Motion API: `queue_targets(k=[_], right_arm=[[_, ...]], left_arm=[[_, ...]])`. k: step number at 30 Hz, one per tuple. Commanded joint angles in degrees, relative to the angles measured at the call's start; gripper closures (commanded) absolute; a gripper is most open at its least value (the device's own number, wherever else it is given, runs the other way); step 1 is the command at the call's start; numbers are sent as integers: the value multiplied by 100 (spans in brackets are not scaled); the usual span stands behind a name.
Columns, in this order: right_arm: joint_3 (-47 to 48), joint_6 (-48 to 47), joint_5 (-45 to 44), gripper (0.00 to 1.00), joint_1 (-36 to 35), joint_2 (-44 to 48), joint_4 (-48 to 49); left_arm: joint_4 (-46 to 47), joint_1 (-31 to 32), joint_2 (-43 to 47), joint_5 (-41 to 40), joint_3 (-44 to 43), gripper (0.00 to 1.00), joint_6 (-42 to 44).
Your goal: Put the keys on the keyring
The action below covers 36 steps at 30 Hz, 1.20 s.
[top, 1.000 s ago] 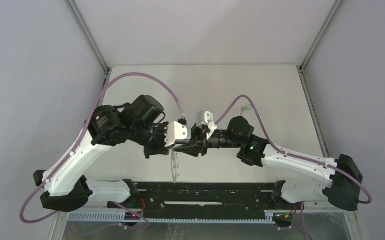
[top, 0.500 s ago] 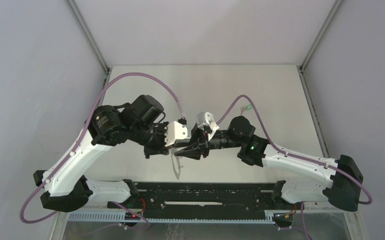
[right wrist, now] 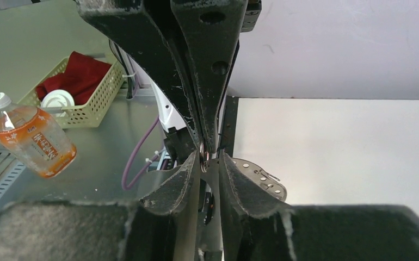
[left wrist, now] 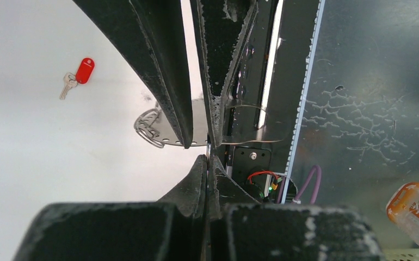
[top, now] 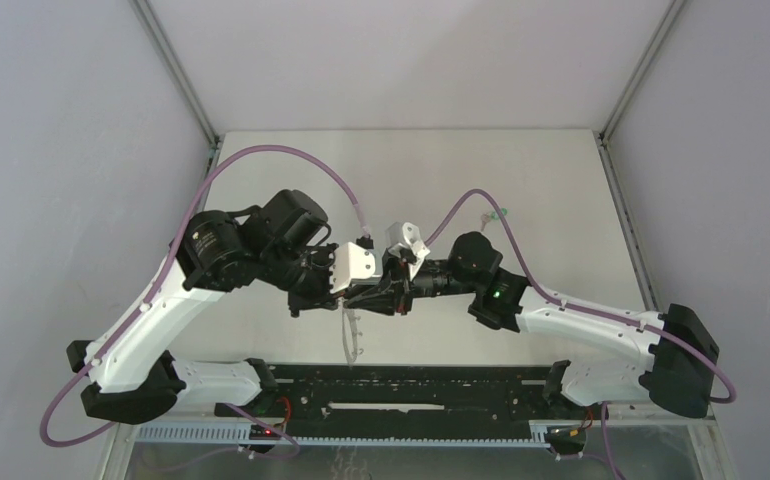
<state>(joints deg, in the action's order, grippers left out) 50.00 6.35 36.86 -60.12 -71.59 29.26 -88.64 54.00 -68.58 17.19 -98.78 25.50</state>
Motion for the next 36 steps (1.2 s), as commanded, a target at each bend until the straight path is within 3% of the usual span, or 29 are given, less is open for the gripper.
queue_targets(k=[1,8,12,17,26,31,36], right_arm=[[212,116,-83,73,-18,5,292],[254,156,-83,82,-59,-80,357],[291,115,-136,100,-95,-135,375],[278,121,-436,100,-91,-87,321],[-494,1099,-410,100,113,277,1925],[-1026,2028,-278,100,338,439,3329],[-1103,2632,-190,100,431,432,4051]], left_arm=[[122,17,29,130,-115,100,-44],[137,14,11,166,-106,100,-62],[140,14,11,178,-69,100,-78],[186,14,13,146,-73,99,-103],[397,-14,443,309,-150,57,-274],[1647,-531,1419,725,459,54,-576],[2755,-882,2194,1378,1509,55,-1045]])
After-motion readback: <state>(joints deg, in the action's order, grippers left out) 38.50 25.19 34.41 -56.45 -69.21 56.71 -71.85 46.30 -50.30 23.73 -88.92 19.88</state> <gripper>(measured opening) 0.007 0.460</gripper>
